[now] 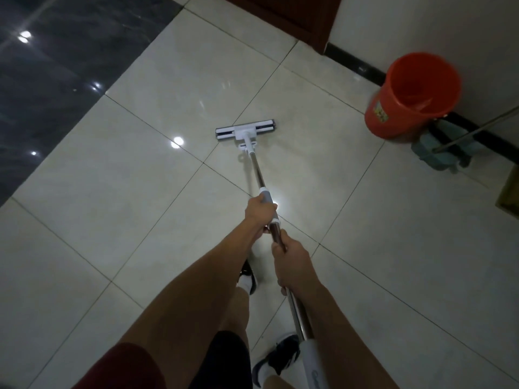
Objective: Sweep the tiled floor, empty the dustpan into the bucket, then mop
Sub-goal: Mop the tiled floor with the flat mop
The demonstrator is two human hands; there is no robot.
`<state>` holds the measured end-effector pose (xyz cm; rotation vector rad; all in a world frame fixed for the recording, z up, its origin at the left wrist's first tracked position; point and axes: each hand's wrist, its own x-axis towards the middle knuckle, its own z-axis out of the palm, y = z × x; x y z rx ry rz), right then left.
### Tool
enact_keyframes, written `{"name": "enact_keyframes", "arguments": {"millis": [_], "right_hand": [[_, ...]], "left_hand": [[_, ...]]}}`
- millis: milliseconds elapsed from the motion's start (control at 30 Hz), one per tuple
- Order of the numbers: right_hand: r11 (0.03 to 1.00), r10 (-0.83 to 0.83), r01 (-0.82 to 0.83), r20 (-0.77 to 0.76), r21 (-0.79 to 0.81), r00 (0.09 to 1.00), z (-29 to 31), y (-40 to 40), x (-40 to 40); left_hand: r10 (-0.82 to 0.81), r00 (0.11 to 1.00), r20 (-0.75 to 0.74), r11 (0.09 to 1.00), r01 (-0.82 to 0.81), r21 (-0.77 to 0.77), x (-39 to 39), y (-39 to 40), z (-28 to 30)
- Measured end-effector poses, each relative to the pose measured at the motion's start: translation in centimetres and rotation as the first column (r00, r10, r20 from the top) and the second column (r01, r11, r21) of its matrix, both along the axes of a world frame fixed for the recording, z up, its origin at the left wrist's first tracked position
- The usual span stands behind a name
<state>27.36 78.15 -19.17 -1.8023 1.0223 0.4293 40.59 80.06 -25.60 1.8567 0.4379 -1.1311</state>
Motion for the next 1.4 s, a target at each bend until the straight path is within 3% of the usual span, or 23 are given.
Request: {"name": "enact_keyframes", "arguments": {"millis": [300,500,733,1067,1400], "right_hand": [[1.0,0.005,-0.006,0.018,0.024,1.0,0.9,-4.8,15.8],[0.999,-0.018,0.018,-0.018,0.042,1.0,1.6,-8.2,24.7],[0.995,0.101,-0.101,-0.031,0.0,0.994,1.4,-14.3,32.5],[0.976,0.219,-0.219,-0.031,-0.002,0.975,1.5,-24.9,44.9],[0.983,0.181,-0.179,-0.042,0.043,0.983,1.2,-29.4,62.4]], "left_hand": [[0.037,0.999,-0.031,0.998,-0.038,-0.055,15.9,-4.2,-0.7],[-0.096,0.994,0.045,0.995,0.096,-0.012,24.8,-7.7,-0.1],[-0.111,0.993,0.038,0.994,0.11,0.027,32.8,-13.2,-0.4],[0.057,0.998,-0.009,0.998,-0.056,0.027,44.8,-22.2,-0.4],[0.142,0.99,-0.004,0.99,-0.142,0.005,61.8,-26.3,-1.3]]}}
